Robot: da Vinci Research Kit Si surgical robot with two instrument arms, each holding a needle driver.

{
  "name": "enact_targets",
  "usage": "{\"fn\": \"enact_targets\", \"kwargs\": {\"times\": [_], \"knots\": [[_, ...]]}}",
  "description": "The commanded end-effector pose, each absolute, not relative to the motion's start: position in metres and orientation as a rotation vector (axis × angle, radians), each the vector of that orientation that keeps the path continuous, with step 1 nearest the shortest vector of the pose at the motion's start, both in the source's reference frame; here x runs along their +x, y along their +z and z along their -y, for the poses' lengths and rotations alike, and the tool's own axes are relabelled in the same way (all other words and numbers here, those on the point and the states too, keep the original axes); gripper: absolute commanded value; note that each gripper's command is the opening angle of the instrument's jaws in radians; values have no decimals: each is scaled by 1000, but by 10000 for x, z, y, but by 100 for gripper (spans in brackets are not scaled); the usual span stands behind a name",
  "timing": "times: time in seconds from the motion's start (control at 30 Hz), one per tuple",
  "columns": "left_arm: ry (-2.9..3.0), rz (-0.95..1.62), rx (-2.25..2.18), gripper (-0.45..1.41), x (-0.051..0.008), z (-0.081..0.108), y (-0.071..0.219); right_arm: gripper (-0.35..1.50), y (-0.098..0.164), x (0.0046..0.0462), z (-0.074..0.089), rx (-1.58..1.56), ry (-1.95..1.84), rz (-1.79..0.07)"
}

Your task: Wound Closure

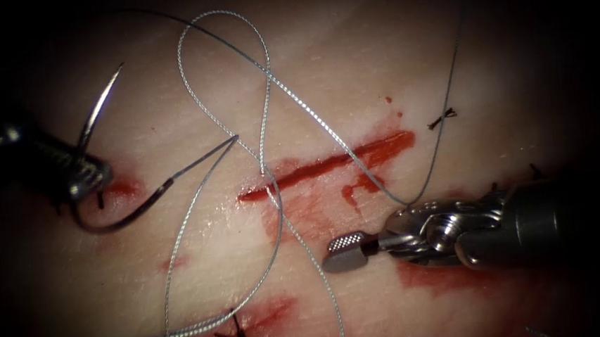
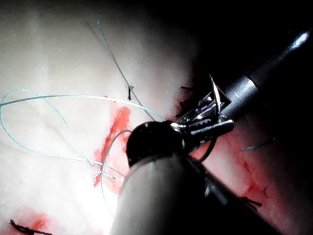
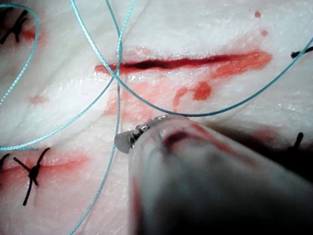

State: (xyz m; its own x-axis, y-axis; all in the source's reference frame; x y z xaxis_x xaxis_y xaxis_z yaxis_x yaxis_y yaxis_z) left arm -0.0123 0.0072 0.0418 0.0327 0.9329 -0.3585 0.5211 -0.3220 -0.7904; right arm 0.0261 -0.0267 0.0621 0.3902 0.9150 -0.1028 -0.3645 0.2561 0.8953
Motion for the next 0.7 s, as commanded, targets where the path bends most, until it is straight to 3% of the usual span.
{"fn": "enact_targets", "kwargs": {"times": [0.03, 0.1, 0.17, 0.33, 0.63, 0.7], "knots": [[1229, 1474, -1871, -45, -130, -70, 425, 24, 623, 278, 269, 938, 1011, -723], [1229, 1475, -1871, -45, -130, -70, 424, 29, 624, 281, 269, 936, 1013, -724], [1229, 1475, -1871, -45, -130, -70, 424, 59, 625, 287, 270, 943, 1038, -715], [1230, 1476, -1871, -45, -130, -69, 424, 71, 621, 294, 267, 1011, 1137, -711], [1233, 1475, -1876, -45, -134, -66, 427, 52, 627, 303, 272, 1015, 1172, -699], [1233, 1476, -1876, -45, -134, -66, 427, 15, 633, 305, 278, 988, 1168, -676]]}}
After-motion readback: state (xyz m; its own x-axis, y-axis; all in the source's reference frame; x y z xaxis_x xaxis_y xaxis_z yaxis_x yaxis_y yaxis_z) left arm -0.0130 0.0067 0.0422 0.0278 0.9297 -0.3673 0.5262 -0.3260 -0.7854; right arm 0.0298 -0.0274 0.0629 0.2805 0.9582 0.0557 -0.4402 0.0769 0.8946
